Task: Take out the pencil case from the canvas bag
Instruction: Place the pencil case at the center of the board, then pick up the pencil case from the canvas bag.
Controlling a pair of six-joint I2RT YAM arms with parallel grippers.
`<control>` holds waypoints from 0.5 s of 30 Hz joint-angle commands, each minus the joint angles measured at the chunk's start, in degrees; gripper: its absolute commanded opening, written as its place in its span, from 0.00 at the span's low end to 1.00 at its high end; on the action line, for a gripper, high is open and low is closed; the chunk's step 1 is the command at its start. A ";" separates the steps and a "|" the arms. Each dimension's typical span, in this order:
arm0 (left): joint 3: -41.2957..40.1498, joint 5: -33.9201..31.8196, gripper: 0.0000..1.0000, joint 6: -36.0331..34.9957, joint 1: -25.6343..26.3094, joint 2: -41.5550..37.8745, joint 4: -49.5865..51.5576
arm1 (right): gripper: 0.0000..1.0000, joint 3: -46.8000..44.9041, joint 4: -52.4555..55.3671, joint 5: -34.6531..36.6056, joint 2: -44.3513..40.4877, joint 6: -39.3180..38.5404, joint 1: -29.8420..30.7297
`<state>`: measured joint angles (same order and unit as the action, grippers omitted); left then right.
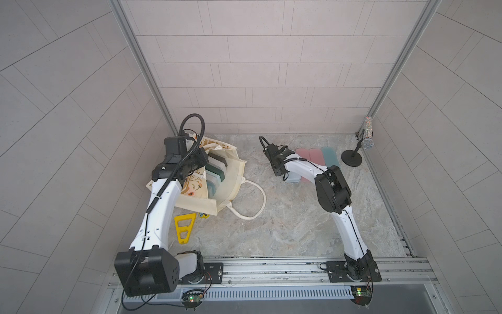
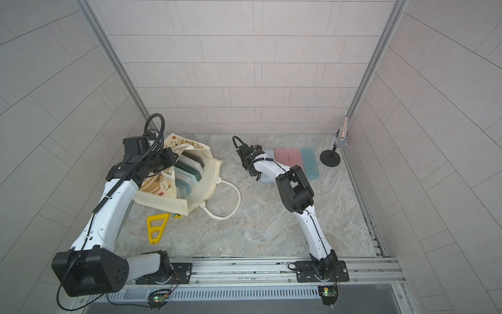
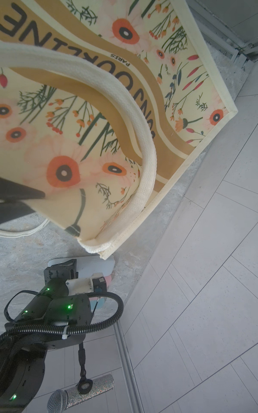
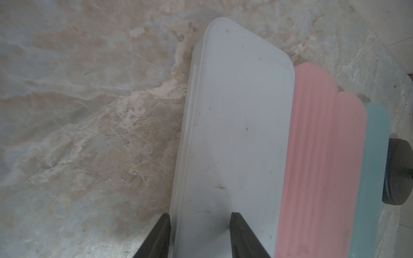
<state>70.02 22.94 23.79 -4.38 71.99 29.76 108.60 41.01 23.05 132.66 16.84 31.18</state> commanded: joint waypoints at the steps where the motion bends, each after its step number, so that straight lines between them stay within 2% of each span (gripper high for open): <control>1: 0.52 3.15 0.00 0.82 0.01 0.24 -4.95 | 0.46 0.00 0.30 -0.02 -2.11 0.98 -0.54; 10: 0.70 4.98 0.00 0.78 0.00 0.98 -5.32 | 0.46 0.46 -0.91 -2.69 -2.59 2.80 -1.42; 15: 1.25 6.77 0.00 0.22 -0.01 1.66 -5.41 | 0.49 -10.27 -15.07 -11.53 -12.98 2.38 -1.45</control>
<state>70.02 26.11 23.97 -4.38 73.54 28.80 101.62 33.91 16.67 127.11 18.48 29.82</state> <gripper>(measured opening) 0.050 0.488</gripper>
